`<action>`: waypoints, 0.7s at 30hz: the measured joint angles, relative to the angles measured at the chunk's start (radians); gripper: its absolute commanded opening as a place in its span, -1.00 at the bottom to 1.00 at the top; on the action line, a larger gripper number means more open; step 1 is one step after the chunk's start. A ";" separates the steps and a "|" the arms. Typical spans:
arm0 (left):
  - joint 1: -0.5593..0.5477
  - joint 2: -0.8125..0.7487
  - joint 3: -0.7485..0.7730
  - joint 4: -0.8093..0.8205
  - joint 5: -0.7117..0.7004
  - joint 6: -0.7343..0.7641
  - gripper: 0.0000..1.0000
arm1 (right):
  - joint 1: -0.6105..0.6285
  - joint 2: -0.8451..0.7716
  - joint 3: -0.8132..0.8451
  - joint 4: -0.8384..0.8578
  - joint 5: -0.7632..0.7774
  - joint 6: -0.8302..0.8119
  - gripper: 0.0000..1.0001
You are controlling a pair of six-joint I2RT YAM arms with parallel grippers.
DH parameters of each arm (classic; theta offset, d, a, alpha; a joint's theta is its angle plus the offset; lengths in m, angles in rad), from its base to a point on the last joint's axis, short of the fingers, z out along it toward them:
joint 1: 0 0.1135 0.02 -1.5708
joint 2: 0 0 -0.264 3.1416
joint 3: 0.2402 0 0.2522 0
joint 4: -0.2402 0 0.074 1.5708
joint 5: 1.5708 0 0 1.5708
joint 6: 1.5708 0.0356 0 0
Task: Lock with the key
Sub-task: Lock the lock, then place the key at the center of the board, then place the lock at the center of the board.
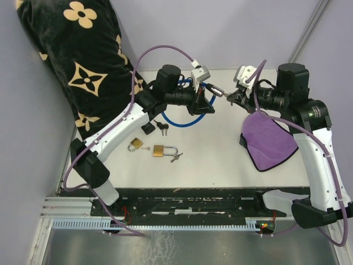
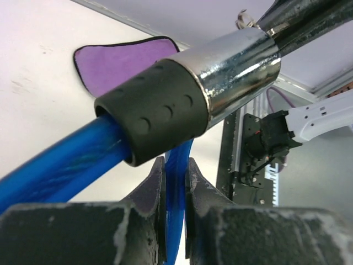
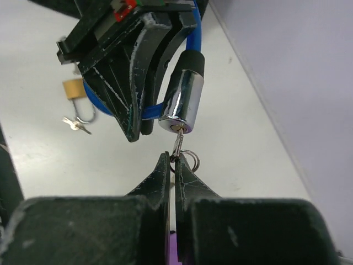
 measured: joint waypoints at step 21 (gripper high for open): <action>0.072 0.107 0.053 0.053 0.093 -0.174 -0.94 | 0.084 -0.035 0.004 -0.047 0.330 -0.310 -0.97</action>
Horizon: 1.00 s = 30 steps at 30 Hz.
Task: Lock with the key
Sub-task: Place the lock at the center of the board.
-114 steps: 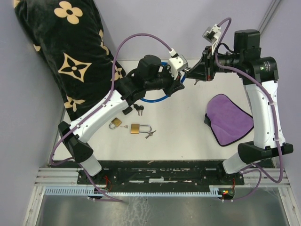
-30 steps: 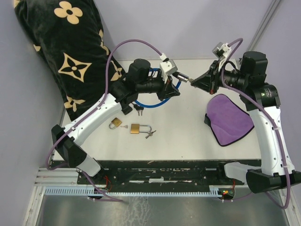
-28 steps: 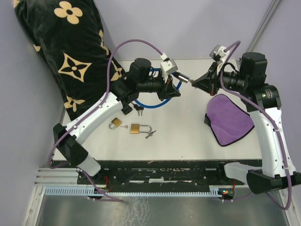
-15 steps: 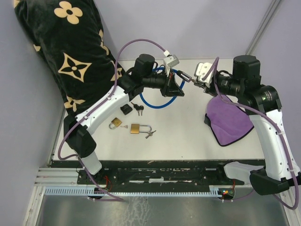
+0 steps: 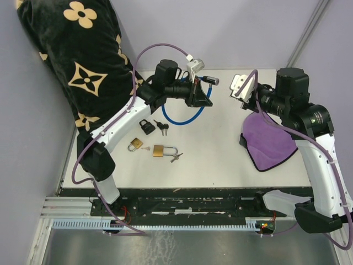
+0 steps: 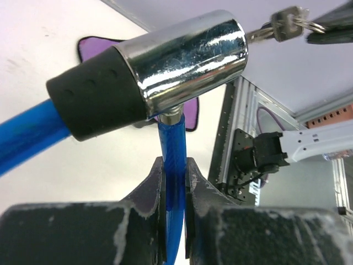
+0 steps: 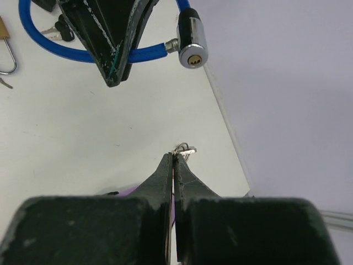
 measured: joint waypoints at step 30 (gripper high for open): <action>0.018 0.209 -0.185 -0.014 -0.231 0.073 -0.94 | -0.220 0.450 -0.521 0.422 -0.291 0.824 -0.97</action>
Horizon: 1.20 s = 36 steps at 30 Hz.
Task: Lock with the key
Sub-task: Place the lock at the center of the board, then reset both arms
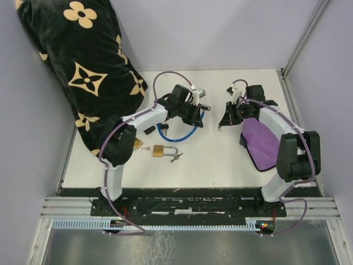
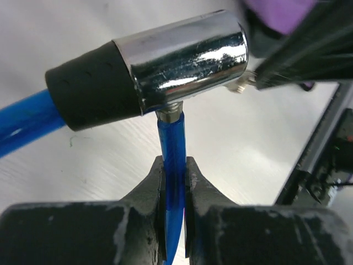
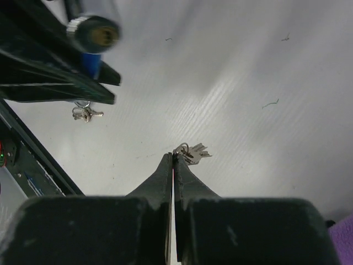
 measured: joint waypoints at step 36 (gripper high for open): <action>-0.005 -0.794 -0.069 0.191 -0.461 0.000 0.98 | -0.052 -0.444 0.492 -0.120 0.362 -0.101 0.98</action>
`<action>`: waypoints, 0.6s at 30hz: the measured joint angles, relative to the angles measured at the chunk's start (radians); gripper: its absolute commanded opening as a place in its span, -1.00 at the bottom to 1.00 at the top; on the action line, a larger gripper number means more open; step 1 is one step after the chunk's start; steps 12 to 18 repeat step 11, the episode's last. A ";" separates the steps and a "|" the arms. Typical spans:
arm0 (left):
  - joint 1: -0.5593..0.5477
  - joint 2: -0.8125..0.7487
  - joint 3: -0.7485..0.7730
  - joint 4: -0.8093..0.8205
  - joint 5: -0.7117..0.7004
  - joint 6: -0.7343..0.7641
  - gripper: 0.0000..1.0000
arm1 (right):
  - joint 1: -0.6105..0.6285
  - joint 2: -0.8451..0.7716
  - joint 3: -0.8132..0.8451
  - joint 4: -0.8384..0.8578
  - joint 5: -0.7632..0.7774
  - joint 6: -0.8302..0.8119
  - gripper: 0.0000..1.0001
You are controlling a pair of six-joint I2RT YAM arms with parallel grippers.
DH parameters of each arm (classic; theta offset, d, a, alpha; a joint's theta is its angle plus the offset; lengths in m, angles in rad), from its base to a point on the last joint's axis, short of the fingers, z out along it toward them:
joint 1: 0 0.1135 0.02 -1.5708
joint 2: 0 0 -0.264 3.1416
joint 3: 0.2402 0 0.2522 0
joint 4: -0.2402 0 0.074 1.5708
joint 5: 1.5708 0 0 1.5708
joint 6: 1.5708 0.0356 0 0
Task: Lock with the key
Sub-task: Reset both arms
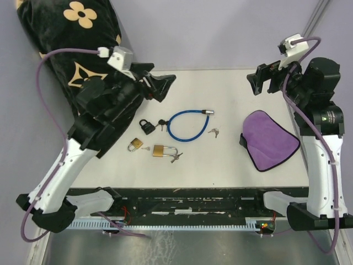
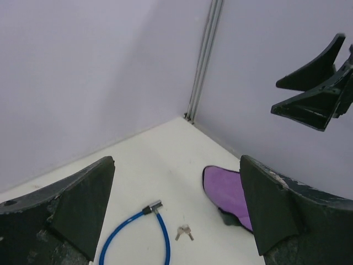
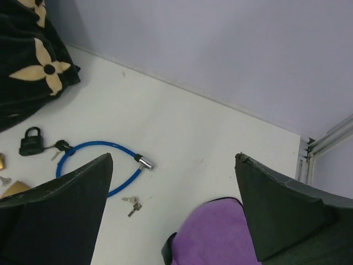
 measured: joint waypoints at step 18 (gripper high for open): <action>0.000 -0.136 0.043 -0.196 0.000 0.008 0.98 | 0.001 -0.014 0.124 -0.152 0.072 0.209 0.98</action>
